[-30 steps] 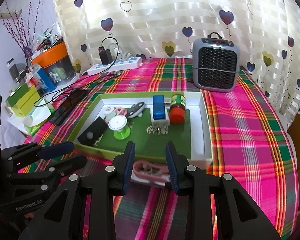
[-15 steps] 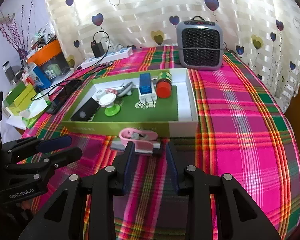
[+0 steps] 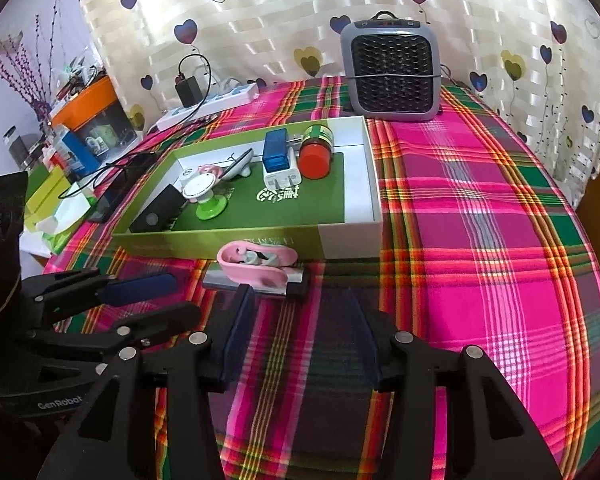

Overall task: Organize rigid objects
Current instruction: 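Lift both open tools out toward the pink clip and silver item, then grasp the pink loop clip with the right tool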

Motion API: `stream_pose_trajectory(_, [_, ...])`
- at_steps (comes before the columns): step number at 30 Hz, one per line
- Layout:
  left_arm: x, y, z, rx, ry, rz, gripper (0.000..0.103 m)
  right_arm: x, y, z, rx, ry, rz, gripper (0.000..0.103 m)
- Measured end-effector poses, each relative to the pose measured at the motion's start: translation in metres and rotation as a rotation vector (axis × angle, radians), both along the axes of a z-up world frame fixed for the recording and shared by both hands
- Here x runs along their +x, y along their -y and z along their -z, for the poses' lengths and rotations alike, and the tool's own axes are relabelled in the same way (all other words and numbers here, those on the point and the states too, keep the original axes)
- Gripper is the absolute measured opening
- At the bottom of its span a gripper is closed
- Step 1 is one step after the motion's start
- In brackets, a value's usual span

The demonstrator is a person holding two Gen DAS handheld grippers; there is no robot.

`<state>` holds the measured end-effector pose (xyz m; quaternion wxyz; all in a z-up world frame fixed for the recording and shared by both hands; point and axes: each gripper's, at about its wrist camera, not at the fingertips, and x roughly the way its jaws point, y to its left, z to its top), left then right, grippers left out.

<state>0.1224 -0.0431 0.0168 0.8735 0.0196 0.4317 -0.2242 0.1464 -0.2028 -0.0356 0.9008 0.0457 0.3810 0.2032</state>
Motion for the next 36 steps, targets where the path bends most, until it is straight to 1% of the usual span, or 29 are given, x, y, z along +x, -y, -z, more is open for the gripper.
stream_pose_trajectory(2, [0.000,0.000,0.000,0.004,-0.003,0.000,0.039,0.001,-0.001,0.000,0.002,0.000,-0.010,0.049])
stream_pose_trajectory(6, [-0.003,-0.008,0.001,-0.012,-0.011,-0.015,0.039,0.005,-0.006,-0.002,-0.002,0.012,-0.041,0.049])
stream_pose_trajectory(13, [-0.011,-0.024,0.002,-0.023,-0.020,-0.049,0.039,0.012,-0.023,-0.003,-0.015,0.032,-0.119,0.049])
stream_pose_trajectory(18, [-0.013,-0.033,0.002,-0.022,-0.025,-0.066,0.039,0.011,-0.031,-0.001,-0.017,0.014,-0.178,0.049])
stream_pose_trajectory(27, [-0.017,-0.048,0.000,-0.024,-0.018,-0.101,0.039,-0.002,-0.040,0.002,-0.012,-0.021,-0.320,0.049])
stream_pose_trajectory(29, [-0.016,-0.051,0.000,-0.030,-0.022,-0.110,0.039,-0.005,-0.041,0.001,-0.054,0.000,-0.316,0.049])
stream_pose_trajectory(32, [-0.016,-0.051,0.001,-0.034,-0.027,-0.109,0.039,-0.008,-0.039,-0.004,-0.105,0.055,-0.268,0.049])
stream_pose_trajectory(34, [-0.016,-0.050,0.002,-0.032,-0.027,-0.102,0.039,-0.007,-0.037,-0.005,-0.121,0.082,-0.234,0.049])
stream_pose_trajectory(36, [-0.016,-0.049,0.002,-0.033,-0.028,-0.102,0.039,-0.003,-0.036,-0.005,-0.121,0.078,-0.223,0.049])
